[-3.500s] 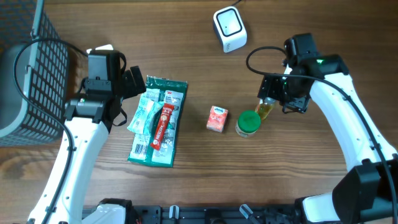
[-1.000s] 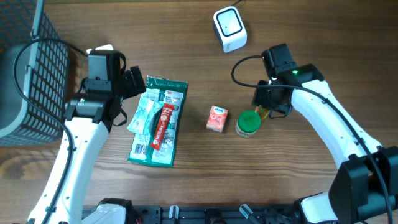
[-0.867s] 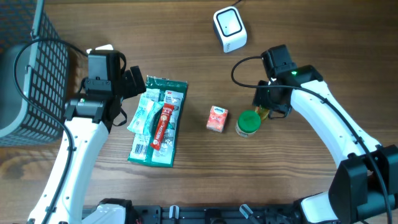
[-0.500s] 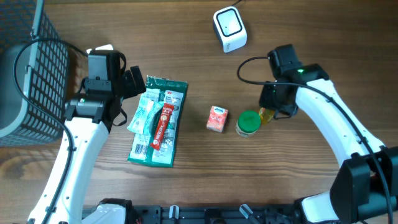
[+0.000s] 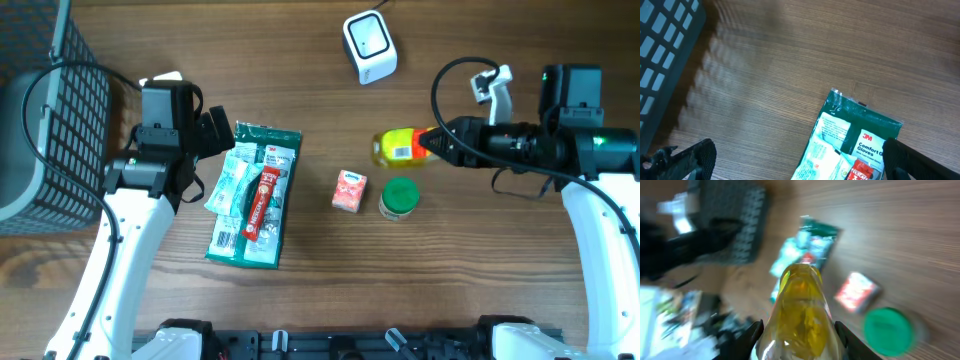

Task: Scan the item barcode
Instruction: 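Carry the oil bottle with the right gripper up to the white scanner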

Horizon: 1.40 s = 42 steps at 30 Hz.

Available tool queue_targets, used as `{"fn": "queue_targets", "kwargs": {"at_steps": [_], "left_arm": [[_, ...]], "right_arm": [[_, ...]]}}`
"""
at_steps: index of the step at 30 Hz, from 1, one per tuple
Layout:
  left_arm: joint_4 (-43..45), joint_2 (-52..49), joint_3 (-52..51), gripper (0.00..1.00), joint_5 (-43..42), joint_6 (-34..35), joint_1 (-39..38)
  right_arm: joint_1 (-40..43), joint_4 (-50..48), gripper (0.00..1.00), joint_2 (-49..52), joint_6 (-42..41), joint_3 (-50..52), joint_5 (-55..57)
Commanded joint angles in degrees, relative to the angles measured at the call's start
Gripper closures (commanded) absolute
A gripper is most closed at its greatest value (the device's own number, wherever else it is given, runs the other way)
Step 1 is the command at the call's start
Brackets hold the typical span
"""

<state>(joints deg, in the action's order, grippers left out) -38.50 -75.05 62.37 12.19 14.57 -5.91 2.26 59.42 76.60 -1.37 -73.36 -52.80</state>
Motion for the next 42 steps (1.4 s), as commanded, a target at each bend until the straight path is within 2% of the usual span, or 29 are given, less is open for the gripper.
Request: {"fn": "queue_targets", "kwargs": {"at_steps": [1, 23, 34, 42], "left_arm": [[0.15, 0.15, 0.66, 0.0, 0.31, 0.9, 0.24], [0.15, 0.15, 0.66, 0.0, 0.31, 0.9, 0.24], [0.15, 0.15, 0.66, 0.0, 0.31, 0.9, 0.24], [0.15, 0.15, 0.66, 0.0, 0.31, 0.9, 0.24]], "right_arm": [[0.07, 0.02, 0.82, -0.33, 4.81, -1.09, -17.62], [0.07, 4.26, 0.86, -0.33, 5.66, -1.09, -18.1], [0.0, 4.74, 0.96, -0.33, 5.7, -1.09, -16.0], [-0.59, 4.72, 0.96, -0.31, 5.9, -1.09, -15.96]]}}
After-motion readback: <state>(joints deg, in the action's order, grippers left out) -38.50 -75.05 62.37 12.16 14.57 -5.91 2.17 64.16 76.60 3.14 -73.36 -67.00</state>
